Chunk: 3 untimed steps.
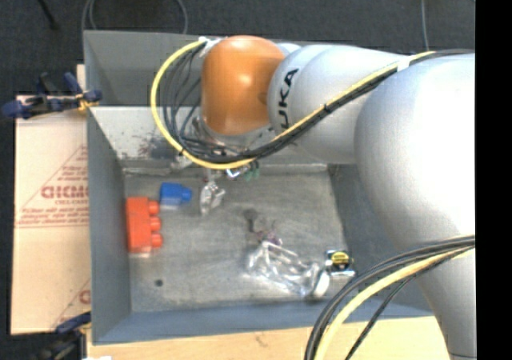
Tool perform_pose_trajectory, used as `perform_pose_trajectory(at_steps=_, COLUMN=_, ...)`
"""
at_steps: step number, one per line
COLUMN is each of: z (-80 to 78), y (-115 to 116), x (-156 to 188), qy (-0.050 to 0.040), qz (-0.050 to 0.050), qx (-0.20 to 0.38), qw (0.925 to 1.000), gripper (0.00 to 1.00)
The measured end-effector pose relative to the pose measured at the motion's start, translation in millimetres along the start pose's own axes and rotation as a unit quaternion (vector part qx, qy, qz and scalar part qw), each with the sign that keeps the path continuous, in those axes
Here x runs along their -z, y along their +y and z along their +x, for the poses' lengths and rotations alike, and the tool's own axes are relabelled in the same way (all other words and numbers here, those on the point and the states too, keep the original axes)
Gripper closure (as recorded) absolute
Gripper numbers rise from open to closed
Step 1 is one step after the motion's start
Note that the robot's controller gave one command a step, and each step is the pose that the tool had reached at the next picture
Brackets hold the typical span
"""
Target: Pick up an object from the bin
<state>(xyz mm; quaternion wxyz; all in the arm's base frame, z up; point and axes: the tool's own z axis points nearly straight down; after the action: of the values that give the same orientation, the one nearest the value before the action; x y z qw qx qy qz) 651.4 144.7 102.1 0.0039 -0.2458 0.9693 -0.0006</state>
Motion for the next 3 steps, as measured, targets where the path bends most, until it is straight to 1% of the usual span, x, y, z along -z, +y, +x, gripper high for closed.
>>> perform_pose_trajectory(at_steps=1, z=-17.0, y=21, x=3, qy=-0.0001, qz=-0.001, qx=0.106, qw=0.9943, gripper=0.0)
perform_pose_trajectory(at_steps=2, z=-8.9, y=8, x=-17, qy=-0.0015, qz=-0.001, qx=0.125, qw=0.9922, gripper=0.0)
perform_pose_trajectory(at_steps=3, z=-10.5, y=9, x=-25, qy=-0.0008, qz=-0.003, qx=0.24, qw=0.9707, gripper=0.0)
